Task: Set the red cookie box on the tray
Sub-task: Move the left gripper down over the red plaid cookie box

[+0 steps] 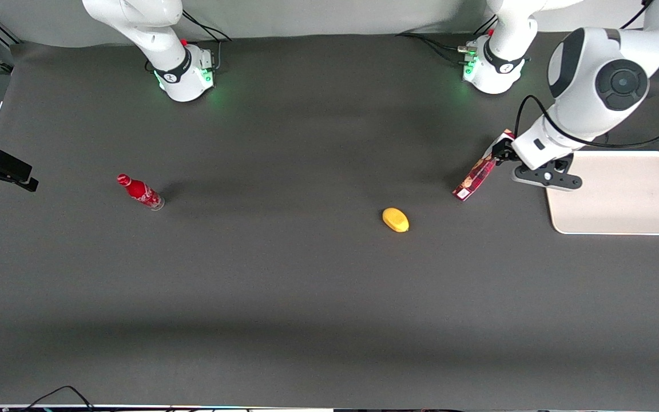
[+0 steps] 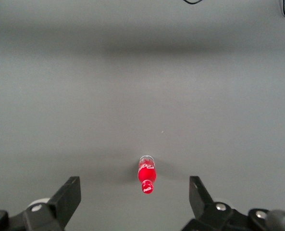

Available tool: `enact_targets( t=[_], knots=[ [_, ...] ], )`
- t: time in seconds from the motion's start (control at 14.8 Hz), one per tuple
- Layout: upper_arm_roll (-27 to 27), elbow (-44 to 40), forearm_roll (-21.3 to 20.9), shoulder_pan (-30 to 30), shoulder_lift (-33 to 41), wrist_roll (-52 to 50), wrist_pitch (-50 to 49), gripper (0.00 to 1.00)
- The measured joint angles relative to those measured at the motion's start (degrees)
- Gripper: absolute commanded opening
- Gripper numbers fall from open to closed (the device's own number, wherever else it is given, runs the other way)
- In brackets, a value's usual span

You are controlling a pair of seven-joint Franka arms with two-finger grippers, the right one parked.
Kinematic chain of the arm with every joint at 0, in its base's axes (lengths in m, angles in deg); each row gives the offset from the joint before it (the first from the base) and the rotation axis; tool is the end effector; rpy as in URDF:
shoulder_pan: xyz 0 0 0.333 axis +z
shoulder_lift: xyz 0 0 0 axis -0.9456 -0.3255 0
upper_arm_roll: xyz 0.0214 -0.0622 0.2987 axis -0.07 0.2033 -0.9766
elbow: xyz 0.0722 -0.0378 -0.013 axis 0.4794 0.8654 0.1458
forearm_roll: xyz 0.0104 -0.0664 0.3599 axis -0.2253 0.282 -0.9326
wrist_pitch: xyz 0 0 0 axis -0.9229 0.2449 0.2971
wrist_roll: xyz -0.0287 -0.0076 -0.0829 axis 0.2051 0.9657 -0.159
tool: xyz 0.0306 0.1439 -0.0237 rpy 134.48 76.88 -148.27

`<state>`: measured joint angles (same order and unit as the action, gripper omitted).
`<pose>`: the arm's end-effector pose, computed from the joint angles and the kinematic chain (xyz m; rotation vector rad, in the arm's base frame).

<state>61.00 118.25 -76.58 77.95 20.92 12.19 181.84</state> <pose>0.4483 -0.0954 0.3793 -3.1007 0.3789 0.1796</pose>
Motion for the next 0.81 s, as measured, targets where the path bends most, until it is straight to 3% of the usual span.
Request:
enact_targets(
  t=[0.54,0.81],
  knots=[
    [0.6,23.8,3.6,-1.1,3.6,7.7,26.3,1.00],
    [2.1,30.9,3.7,-1.5,3.5,8.0,35.7,1.00]
  ],
)
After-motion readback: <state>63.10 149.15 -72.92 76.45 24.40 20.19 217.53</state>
